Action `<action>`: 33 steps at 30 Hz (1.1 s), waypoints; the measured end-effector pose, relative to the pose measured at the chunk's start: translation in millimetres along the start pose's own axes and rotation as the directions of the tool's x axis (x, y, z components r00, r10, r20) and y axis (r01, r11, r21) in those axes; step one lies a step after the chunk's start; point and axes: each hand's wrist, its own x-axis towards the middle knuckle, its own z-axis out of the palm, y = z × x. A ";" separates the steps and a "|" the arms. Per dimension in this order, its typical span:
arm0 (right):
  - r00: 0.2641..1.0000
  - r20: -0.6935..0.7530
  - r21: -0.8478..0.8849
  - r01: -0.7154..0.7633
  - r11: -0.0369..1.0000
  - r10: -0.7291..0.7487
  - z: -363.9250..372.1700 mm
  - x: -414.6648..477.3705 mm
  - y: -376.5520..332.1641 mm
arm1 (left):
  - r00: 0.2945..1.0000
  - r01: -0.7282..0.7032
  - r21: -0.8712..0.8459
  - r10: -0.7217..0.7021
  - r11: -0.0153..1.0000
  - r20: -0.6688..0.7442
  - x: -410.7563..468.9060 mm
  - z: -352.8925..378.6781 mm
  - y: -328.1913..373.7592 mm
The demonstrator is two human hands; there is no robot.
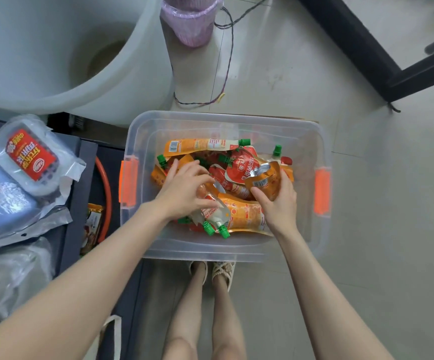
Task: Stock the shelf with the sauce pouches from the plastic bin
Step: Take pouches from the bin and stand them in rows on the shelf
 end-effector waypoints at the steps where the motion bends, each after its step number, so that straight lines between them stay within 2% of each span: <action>1: 1.000 0.011 0.001 -0.022 1.000 0.022 1.7 6.8 1.5 | 1.000 -0.015 0.025 0.015 1.000 0.008 6.7 -4.4 -3.1; 5: 0.997 0.023 -0.013 -0.067 0.998 0.067 1.6 25.7 8.9 | 0.994 -0.108 0.201 0.101 0.974 0.042 27.3 -12.1 -13.1; 7: 0.995 0.047 0.067 -0.091 0.994 0.088 -2.4 30.6 11.1 | 0.989 -0.146 0.271 0.138 0.951 0.049 32.8 -12.4 -17.5; 12: 0.996 0.065 0.235 -0.075 0.969 0.062 -12.6 29.5 10.6 | 0.974 -0.224 0.321 0.200 0.920 0.107 39.9 -16.8 -26.7; 17: 1.000 0.012 0.283 0.004 0.959 -0.008 -17.9 21.6 7.1 | 0.969 -0.244 0.336 0.212 0.910 0.129 41.6 -21.9 -34.8; 23: 0.998 -0.048 0.351 0.059 0.935 -0.045 -33.4 10.9 -3.1 | 0.991 -0.132 0.199 0.135 0.971 0.001 41.1 -42.6 -26.3; 26: 0.990 -0.125 0.427 0.111 0.898 -0.063 -48.8 13.2 -28.8 | 0.994 -0.094 0.109 0.100 0.990 -0.054 33.6 -53.6 -15.9; 28: 0.988 -0.125 0.469 0.135 0.873 -0.085 -60.7 14.2 -48.1 | 0.990 -0.077 0.033 0.080 0.997 -0.120 21.8 -60.8 -7.9; 33: 0.980 -0.161 0.515 0.182 0.837 -0.114 -84.7 -6.7 -82.5 | 0.953 0.062 -0.167 -0.108 0.984 -0.284 -23.6 -75.7 11.5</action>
